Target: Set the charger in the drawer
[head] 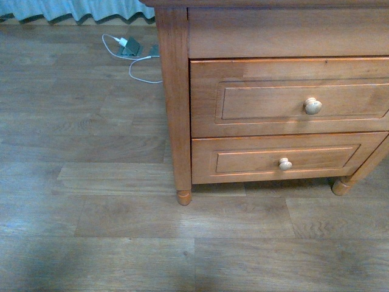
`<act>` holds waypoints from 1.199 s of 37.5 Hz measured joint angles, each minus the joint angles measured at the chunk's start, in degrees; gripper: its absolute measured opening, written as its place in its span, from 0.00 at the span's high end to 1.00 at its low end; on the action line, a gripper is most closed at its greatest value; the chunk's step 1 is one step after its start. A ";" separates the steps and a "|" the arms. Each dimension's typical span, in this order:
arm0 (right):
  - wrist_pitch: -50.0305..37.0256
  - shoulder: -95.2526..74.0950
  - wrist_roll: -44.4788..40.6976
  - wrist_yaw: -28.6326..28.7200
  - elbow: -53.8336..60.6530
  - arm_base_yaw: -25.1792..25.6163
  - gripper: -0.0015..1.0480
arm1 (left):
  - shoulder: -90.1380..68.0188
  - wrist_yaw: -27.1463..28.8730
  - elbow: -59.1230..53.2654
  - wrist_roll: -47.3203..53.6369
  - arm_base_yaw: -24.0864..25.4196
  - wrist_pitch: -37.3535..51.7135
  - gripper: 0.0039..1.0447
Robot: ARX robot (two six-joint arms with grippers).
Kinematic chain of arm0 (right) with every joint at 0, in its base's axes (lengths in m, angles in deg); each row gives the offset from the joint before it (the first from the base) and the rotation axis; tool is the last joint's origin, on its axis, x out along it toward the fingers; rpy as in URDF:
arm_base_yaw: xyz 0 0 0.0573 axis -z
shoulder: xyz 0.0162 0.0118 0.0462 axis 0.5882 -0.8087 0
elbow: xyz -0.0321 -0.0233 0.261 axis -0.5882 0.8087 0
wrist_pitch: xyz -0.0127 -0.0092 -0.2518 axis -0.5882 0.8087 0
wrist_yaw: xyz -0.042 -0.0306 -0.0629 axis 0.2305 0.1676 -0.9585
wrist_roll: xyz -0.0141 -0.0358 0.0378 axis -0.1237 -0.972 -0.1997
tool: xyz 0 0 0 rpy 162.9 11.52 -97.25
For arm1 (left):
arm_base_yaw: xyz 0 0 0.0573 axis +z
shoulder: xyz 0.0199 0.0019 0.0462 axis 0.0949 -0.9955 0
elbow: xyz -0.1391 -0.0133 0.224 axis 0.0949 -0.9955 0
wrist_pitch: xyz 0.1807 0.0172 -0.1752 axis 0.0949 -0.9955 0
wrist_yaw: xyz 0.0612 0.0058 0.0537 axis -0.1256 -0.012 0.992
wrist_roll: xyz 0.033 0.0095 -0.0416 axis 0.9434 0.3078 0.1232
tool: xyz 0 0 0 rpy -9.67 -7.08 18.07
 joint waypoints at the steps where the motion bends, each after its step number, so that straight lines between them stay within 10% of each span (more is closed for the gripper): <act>1: 0.09 0.42 -0.15 -0.28 0.28 -0.35 0.51 | 0.00 0.00 0.00 0.00 0.00 0.00 0.06; 12: 3.04 6.01 -0.72 -7.52 2.86 -8.15 0.98 | 0.00 0.02 0.00 0.00 0.00 0.00 0.06; 45: 17.07 23.26 -0.90 -7.80 6.08 -8.28 0.99 | 0.00 0.02 0.00 0.00 0.00 0.00 0.06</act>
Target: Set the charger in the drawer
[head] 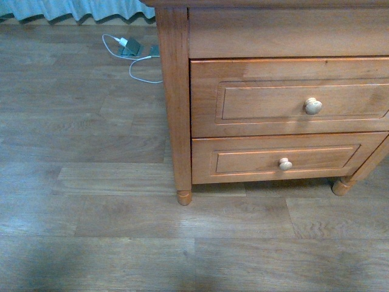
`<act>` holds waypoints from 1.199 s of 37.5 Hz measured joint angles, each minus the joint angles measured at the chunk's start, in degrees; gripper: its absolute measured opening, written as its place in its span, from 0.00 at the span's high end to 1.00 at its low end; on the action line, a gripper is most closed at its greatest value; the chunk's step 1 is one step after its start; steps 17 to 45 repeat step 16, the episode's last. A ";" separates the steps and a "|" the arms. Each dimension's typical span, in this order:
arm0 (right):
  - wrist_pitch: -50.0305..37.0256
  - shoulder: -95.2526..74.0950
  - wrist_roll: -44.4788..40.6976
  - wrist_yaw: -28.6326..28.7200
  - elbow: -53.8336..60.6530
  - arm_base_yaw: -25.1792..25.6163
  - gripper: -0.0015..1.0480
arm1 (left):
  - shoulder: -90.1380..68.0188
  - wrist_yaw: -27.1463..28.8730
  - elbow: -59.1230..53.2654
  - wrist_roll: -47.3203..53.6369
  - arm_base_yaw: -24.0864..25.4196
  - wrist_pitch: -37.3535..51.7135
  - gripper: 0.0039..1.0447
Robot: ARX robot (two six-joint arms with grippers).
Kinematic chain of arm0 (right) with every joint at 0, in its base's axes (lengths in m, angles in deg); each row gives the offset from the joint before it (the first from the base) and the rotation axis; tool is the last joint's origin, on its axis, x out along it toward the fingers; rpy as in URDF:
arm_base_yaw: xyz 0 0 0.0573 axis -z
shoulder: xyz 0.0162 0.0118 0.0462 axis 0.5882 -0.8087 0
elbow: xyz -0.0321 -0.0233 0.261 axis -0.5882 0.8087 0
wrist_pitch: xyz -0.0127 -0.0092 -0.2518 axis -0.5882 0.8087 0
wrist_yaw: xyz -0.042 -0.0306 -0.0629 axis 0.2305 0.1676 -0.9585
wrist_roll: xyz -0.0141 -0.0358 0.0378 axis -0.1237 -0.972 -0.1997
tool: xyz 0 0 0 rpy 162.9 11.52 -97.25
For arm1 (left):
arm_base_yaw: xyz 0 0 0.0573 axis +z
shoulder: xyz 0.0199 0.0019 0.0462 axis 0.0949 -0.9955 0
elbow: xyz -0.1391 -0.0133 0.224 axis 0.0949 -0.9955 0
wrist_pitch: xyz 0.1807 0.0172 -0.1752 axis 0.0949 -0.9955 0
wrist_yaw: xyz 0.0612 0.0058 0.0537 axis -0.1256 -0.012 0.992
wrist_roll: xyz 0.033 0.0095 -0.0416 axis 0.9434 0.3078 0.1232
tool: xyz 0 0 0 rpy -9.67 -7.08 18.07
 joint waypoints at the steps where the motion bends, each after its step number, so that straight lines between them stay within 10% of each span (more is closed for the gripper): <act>1: 0.00 0.02 0.00 0.00 0.00 0.00 0.99 | 0.00 0.00 0.00 0.00 0.00 0.00 0.06; 6: 0.00 0.02 -0.04 0.00 0.00 0.00 0.89 | 0.00 0.00 0.00 0.00 0.00 0.00 0.06; 16: 0.00 0.02 -0.04 0.00 0.00 0.00 0.35 | 0.00 0.00 0.00 0.00 0.00 0.00 0.06; 45: 0.00 0.02 -0.04 0.00 0.00 0.00 0.35 | 0.00 0.00 0.00 0.00 0.00 0.00 0.06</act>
